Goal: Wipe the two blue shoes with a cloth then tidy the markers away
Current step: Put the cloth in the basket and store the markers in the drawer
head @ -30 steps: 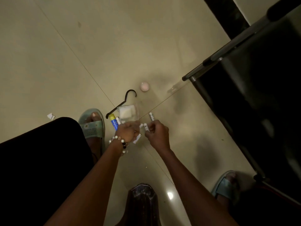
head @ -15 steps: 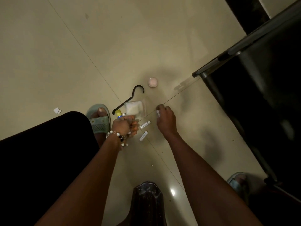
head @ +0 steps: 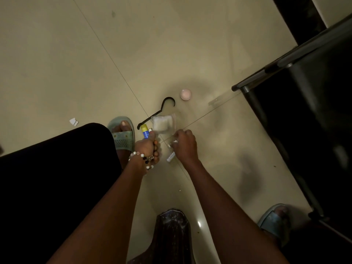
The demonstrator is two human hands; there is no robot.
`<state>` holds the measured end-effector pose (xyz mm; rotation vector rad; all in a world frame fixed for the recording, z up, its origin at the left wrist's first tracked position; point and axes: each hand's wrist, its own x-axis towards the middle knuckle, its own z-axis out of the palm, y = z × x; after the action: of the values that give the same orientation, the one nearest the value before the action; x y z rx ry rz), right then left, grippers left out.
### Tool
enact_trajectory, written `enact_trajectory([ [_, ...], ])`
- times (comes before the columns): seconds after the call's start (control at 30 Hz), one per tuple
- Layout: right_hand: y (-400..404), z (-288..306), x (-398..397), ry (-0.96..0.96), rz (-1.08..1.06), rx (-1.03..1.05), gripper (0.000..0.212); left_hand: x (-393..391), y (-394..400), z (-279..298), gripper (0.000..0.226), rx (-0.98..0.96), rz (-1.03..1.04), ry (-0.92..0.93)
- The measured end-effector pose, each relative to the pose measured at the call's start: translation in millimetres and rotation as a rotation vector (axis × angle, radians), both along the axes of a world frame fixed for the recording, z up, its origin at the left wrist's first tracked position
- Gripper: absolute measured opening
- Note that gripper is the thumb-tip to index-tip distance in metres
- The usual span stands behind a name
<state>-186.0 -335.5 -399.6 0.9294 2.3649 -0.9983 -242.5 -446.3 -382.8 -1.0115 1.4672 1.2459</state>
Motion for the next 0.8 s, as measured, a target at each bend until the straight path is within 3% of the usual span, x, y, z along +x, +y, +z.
enact_trajectory([
  [0.13, 4, -12, -1, -0.002, 0.372, 0.166, 0.028, -4, -5, -5, 0.053, -0.013, 0.028, 0.021],
  [0.23, 14, -23, 6, 0.103, 0.382, 0.237, 0.019, -2, 0, -2, 0.049, -0.014, -0.019, 0.035],
  [0.33, 24, -14, 12, 0.149, 0.278, 0.119, 0.014, 4, 6, 1, 0.042, -0.053, -0.027, 0.032],
  [0.47, 8, 26, 20, 0.344, 0.401, -0.162, 0.024, 15, 12, 10, 0.030, -0.046, -0.089, 0.007],
  [0.53, 1, 35, 23, 0.368, 0.211, -0.274, 0.032, 21, 8, 12, 0.034, 0.007, -0.127, -0.049],
  [0.6, 0, 31, 22, 0.318, -0.134, -0.315, 0.023, 25, 3, 10, 0.049, 0.063, -0.092, -0.090],
  [0.67, -3, 19, 22, 0.217, -0.281, -0.179, 0.016, 27, -2, 7, 0.055, 0.069, -0.008, -0.067],
  [0.8, -30, -9, 27, -0.097, 0.017, -0.037, 0.044, 24, -15, 2, 0.052, 0.001, 0.201, 0.044],
])
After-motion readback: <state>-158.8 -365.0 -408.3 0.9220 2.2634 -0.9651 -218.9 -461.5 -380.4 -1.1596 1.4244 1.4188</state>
